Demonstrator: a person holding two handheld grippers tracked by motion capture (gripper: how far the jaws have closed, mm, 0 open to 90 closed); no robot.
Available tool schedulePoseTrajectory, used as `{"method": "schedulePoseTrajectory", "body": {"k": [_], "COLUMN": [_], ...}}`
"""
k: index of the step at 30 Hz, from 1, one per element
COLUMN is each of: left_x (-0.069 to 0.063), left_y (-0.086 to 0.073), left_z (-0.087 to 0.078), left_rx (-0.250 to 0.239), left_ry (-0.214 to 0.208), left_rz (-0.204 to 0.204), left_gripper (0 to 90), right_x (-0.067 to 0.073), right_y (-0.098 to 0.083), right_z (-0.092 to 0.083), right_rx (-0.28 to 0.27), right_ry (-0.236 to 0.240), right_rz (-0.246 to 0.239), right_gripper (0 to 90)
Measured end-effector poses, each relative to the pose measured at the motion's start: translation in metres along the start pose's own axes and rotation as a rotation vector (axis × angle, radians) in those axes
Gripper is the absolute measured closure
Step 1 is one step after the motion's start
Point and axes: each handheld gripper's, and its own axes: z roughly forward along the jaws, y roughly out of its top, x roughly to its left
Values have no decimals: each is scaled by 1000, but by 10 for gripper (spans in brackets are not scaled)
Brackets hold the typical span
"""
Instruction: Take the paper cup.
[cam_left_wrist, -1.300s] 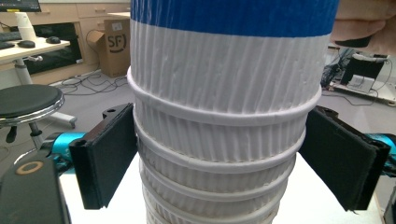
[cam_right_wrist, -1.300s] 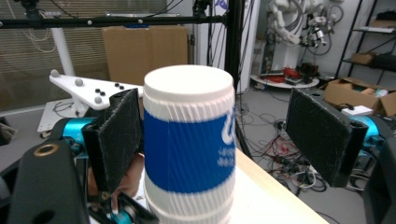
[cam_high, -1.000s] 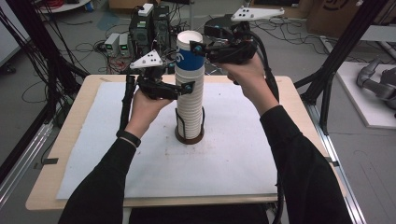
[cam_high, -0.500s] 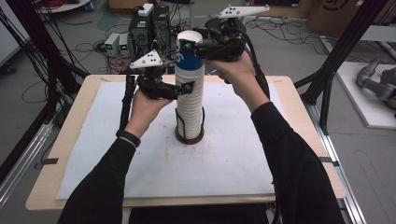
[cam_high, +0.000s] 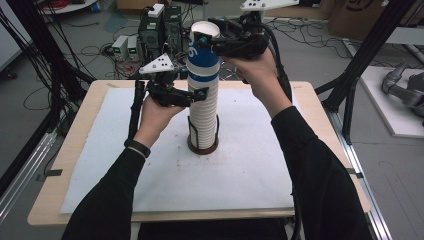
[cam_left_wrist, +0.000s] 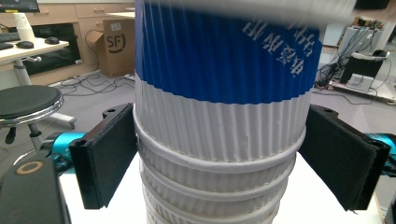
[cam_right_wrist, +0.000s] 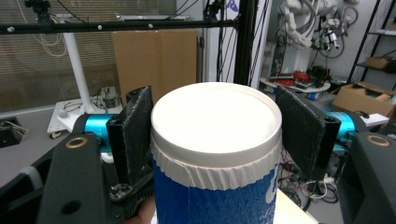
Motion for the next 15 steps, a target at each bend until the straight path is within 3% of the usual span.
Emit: {"method": "schedulePoseTrajectory", "body": {"k": [15], "left_x": [0], "left_y": [0], "left_z": [0], "left_rx": [-2], "left_ry": [-2], "left_rz": [0], "left_gripper": [132], "right_x": [10], "right_y": [34], "right_z": [-28], "right_rx": [-129], "right_ry": [2], "right_rz": [-42], "right_gripper": [312]}}
